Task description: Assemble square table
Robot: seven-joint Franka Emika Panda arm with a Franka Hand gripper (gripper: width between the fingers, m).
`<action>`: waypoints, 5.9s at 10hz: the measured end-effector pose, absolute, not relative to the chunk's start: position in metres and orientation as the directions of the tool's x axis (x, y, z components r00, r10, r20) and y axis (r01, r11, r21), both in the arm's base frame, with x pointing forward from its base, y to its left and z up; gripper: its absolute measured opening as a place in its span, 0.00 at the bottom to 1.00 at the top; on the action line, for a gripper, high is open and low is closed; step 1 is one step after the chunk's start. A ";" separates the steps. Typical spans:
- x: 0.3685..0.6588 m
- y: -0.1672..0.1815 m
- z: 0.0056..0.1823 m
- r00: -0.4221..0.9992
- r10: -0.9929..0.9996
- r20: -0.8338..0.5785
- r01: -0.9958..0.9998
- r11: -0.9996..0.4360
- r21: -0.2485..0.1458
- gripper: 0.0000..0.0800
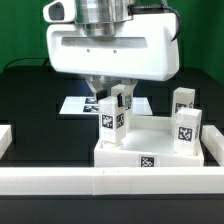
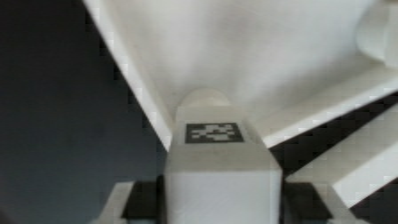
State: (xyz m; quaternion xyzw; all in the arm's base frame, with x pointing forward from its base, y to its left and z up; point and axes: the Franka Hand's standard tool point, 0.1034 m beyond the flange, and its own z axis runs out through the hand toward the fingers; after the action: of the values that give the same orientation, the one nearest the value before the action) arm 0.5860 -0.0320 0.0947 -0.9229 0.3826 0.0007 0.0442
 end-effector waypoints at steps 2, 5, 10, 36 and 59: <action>0.588 -0.031 0.094 0.550 -0.834 -0.048 -0.834 -0.546 -0.077 0.36; 0.591 -0.027 0.094 0.355 -0.932 -0.069 -0.934 -0.351 -0.059 0.36; 0.592 -0.027 0.094 0.482 -0.874 -0.055 -0.875 -0.479 -0.068 0.79; 0.590 -0.023 0.089 0.606 -0.795 -0.030 -0.796 -0.604 -0.044 0.36; 0.593 -0.025 0.085 0.993 0.117 0.015 0.117 -0.993 0.004 0.60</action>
Offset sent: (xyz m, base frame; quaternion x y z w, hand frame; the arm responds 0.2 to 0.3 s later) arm 0.0045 0.0042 -0.0029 -0.0524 -0.0166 0.2606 0.9639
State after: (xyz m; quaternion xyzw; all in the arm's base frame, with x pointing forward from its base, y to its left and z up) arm 0.5929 -0.0254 0.0851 -0.9982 -0.0588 -0.0076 -0.0014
